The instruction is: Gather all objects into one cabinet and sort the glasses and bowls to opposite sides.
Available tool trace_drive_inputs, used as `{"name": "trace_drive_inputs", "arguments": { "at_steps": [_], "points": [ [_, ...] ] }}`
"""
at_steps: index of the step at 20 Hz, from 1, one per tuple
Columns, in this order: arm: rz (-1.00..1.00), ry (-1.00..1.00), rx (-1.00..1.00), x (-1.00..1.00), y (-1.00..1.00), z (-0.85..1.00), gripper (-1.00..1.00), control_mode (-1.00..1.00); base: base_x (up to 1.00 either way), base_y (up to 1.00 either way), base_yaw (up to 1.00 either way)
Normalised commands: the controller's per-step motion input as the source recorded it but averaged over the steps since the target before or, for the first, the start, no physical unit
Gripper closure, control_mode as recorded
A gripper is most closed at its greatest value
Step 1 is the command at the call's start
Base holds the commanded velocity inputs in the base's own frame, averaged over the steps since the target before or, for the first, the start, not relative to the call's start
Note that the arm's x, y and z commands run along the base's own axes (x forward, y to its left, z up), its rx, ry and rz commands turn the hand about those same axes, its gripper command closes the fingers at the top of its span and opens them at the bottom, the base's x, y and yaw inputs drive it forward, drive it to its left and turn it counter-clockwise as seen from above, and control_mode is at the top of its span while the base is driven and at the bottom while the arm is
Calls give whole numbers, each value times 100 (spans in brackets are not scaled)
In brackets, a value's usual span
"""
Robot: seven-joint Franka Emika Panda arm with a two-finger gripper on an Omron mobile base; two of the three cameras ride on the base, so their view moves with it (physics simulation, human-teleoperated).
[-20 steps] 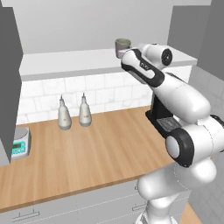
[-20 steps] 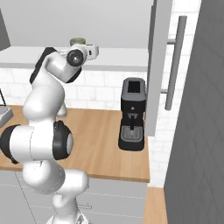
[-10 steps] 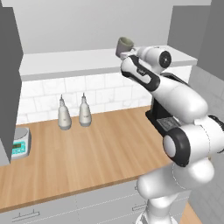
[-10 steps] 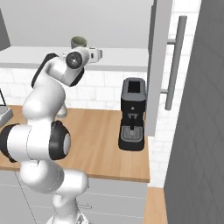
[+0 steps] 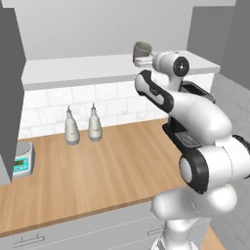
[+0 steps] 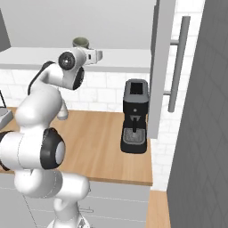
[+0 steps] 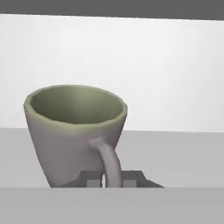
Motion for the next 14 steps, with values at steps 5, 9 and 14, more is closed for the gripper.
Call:
{"name": "trace_drive_inputs", "arguments": {
  "at_steps": [5,9,14],
  "points": [
    [-4,7,0,-35,0,68,100,-100,0,0,0],
    [-2,12,0,-45,0,53,100,-100,0,0,0],
    [-1,5,-8,-48,6,-6,100,-100,0,0,0]
  ]
}}
